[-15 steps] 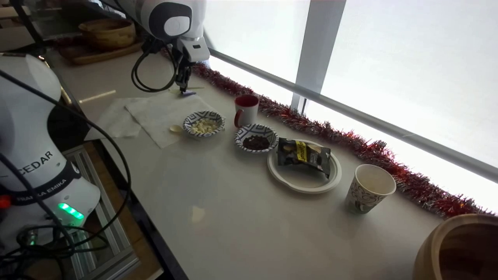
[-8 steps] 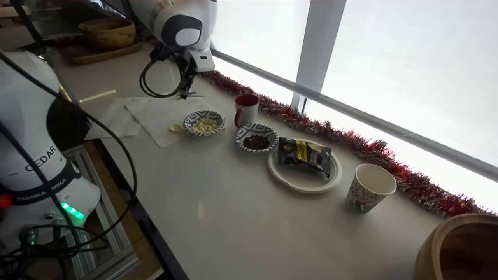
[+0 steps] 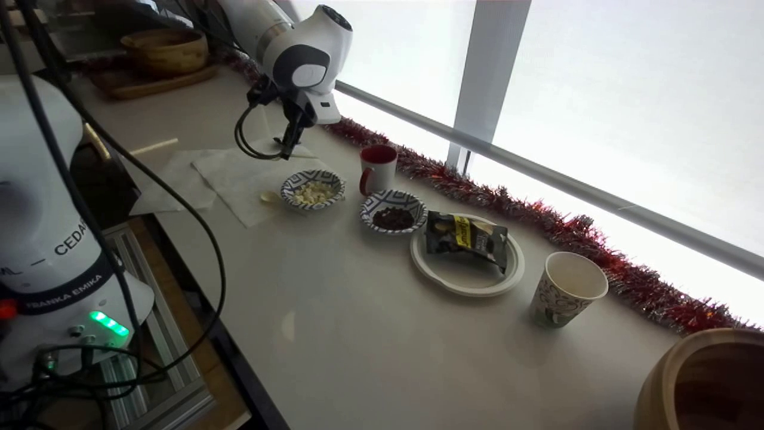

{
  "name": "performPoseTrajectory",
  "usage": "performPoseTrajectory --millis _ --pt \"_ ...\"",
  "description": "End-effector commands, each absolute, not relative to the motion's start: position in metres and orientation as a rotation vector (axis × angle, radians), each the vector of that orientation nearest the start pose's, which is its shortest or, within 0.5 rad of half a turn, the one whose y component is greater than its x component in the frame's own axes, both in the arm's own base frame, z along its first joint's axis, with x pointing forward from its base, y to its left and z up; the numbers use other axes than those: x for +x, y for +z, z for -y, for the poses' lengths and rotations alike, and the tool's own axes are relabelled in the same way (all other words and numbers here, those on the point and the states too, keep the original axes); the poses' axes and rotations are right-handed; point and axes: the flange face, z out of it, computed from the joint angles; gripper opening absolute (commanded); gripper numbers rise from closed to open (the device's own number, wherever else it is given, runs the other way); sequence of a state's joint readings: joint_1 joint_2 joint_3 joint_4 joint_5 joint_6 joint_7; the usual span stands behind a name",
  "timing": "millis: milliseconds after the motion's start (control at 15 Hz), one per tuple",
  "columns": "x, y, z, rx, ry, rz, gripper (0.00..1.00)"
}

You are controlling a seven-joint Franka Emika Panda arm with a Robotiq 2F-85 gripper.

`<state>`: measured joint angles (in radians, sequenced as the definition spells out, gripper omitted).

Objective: Use the white fork to place one object from the bowl on the left into the mug.

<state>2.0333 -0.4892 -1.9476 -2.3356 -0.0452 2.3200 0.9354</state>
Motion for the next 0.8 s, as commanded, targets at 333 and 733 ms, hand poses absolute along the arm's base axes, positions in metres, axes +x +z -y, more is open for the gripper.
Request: performPoseTrajectory --millis 333,733 --pt "0.521 0.209 -0.075 -2.676 0.722 -0.909 0.04" --pt "0.515 0.268 -0.11 -2.742 0.713 -0.873 0.66"
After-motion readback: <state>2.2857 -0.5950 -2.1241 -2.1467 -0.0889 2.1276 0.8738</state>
